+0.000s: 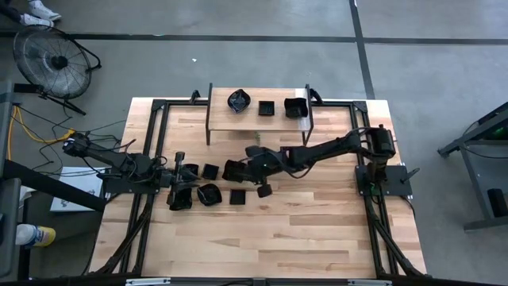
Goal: Pick & Place Mini shaped plates
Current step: Stack the distorted square plate on top of the other distorted square plate on the shelf
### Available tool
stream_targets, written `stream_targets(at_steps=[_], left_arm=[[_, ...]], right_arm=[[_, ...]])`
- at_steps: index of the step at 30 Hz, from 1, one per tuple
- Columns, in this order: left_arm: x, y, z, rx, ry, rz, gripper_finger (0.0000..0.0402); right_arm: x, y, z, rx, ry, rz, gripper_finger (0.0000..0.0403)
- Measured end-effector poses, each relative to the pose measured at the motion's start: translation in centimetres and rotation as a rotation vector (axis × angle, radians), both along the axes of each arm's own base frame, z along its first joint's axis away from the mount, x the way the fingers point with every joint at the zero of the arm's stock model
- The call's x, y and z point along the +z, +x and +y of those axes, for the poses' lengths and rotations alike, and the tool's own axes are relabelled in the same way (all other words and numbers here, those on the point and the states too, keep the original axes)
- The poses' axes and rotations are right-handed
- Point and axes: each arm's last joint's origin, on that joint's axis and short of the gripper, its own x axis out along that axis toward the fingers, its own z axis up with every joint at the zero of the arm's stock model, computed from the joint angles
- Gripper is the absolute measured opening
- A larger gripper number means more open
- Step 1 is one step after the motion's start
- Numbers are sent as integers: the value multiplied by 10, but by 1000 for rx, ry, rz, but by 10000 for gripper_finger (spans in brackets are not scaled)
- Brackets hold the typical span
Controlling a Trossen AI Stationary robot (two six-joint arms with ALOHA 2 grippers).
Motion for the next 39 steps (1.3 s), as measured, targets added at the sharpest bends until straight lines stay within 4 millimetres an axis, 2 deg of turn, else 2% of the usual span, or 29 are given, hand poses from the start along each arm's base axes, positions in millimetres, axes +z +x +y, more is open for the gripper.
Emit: stream_targets(at_steps=[4,7,15,20,23,27,34,39], left_arm=[[0,0,0,0,0,0,103],[0,0,0,0,0,0,103],[0,0,0,0,0,0,103],[0,0,0,0,0,0,103],[0,0,0,0,0,0,103],[0,0,0,0,0,1,103],[0,0,0,-2,0,1,103],[0,0,0,-2,0,1,103]], right_arm=[[-8,-8,-1,34,-87,112,108],[-11,-10,-1,128,-187,144,108],[-11,-10,2,421,-476,120,108],[-5,-5,2,513,-631,33,108],[-7,-1,2,542,-670,-1,108],[-21,0,2,606,-708,36,108],[-27,8,-2,596,-741,-12,108],[-39,10,-3,640,-783,-4,108]])
